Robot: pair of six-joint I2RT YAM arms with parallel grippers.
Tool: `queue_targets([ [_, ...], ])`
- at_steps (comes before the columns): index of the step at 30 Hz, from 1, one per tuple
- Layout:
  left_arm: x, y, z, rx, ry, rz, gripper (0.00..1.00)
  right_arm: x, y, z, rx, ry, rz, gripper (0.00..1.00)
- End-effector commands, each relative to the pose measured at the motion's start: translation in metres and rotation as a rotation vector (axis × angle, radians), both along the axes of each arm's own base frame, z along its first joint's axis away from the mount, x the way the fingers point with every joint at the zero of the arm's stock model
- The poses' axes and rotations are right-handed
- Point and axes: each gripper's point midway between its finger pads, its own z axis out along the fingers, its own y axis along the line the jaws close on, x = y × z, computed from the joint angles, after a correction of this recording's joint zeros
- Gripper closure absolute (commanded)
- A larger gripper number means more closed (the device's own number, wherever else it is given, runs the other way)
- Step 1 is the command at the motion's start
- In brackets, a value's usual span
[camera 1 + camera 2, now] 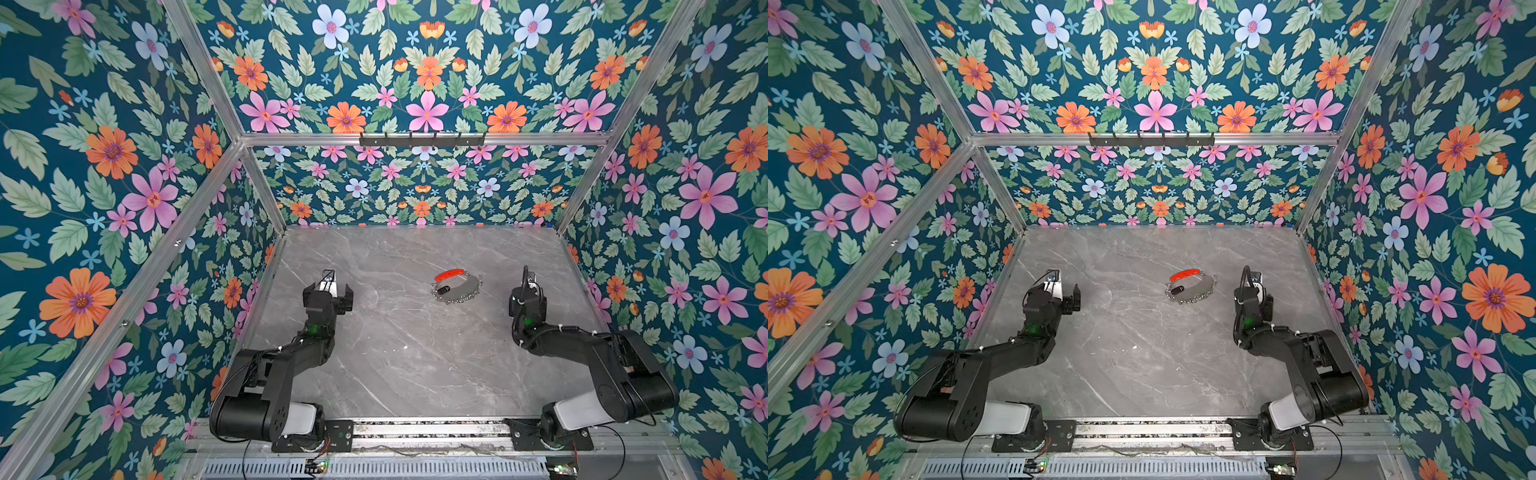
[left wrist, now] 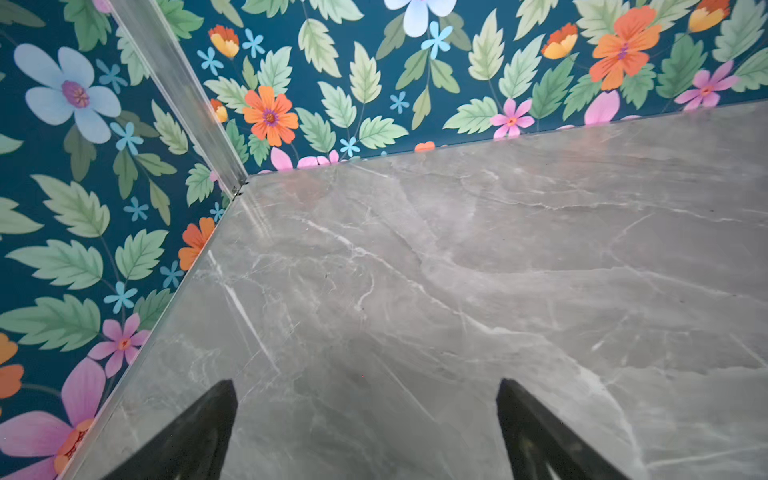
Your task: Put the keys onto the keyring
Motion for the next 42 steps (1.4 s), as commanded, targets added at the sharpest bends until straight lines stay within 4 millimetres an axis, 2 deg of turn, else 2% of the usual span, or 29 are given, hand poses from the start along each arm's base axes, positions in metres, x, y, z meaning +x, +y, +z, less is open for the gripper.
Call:
queue_targets([
  [1,0.005,0.015,0.016,-0.049,-0.097,0.058,0.0,0.008,0.011,0.035,0.01,-0.21,0.087,0.42],
  [3,0.005,0.019,0.008,-0.053,-0.095,0.079,0.0,0.008,0.011,0.033,0.019,-0.193,0.09,0.41],
  [7,-0.01,0.037,0.001,-0.086,-0.172,0.166,0.0,0.005,0.012,0.031,0.064,-0.201,0.121,0.4],
  [10,-0.013,0.045,-0.002,-0.113,-0.212,0.181,0.0,0.006,0.012,0.03,0.088,-0.199,0.141,0.4],
  [14,-0.006,0.038,-0.007,-0.104,-0.168,0.138,0.0,0.004,0.009,0.027,0.147,-0.197,0.159,0.4],
  [19,-0.003,0.039,-0.009,-0.099,-0.149,0.147,0.0,-0.006,0.003,0.023,0.212,-0.255,0.177,0.4],
  [20,-0.003,0.038,-0.01,-0.101,-0.144,0.142,0.0,-0.008,0.0,0.02,0.209,-0.281,0.17,0.4],
  [22,-0.003,0.038,-0.01,-0.103,-0.143,0.142,0.0,-0.007,0.008,0.027,0.145,-0.322,0.203,0.38],
  [23,-0.003,0.038,-0.01,-0.101,-0.143,0.142,0.0,-0.007,0.011,0.024,0.152,-0.295,0.208,0.26],
  [24,-0.003,0.038,-0.01,-0.1,-0.144,0.145,0.0,-0.007,0.011,0.022,0.164,-0.277,0.206,0.02],
  [28,-0.002,0.038,-0.011,-0.103,-0.14,0.14,0.0,0.003,0.003,0.02,0.184,-0.249,0.17,0.01],
  [42,-0.002,0.037,-0.01,-0.105,-0.141,0.139,0.0,0.005,0.001,0.018,0.204,-0.233,0.171,0.01],
])
